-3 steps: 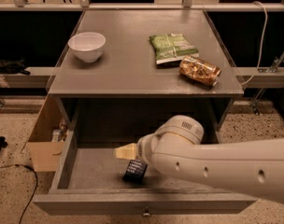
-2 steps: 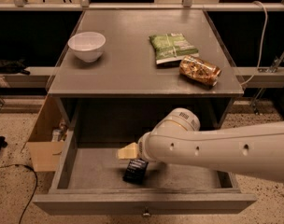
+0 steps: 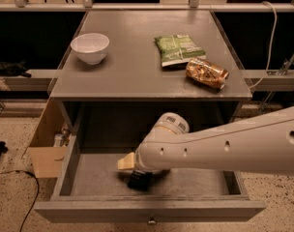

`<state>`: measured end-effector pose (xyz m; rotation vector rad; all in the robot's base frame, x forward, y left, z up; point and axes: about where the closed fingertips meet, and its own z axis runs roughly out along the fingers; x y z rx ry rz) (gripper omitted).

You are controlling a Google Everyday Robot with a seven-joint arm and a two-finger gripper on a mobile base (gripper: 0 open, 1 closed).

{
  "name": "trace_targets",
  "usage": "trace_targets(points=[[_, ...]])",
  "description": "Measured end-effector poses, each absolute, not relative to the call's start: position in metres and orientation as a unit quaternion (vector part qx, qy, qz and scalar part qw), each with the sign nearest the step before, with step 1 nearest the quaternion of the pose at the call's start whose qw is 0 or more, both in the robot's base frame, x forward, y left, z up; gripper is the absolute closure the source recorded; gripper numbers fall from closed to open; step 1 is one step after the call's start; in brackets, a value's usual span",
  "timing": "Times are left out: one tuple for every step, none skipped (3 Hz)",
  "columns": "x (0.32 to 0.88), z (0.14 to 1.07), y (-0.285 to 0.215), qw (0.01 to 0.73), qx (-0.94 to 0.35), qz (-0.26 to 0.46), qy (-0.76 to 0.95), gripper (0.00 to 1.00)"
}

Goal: Pick rxbar blueberry from top drawer and place on counter

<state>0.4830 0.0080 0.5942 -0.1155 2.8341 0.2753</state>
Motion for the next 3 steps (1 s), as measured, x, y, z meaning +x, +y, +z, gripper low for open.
trace_targets(points=[[0.479, 0.581, 0.018, 0.13, -0.034, 0.106, 0.985, 0.0], [0.479, 0.584, 0.018, 0.13, -0.034, 0.106, 0.985, 0.0], [0.467, 0.606, 0.011, 0.154, -0.036, 0.095, 0.983, 0.0]])
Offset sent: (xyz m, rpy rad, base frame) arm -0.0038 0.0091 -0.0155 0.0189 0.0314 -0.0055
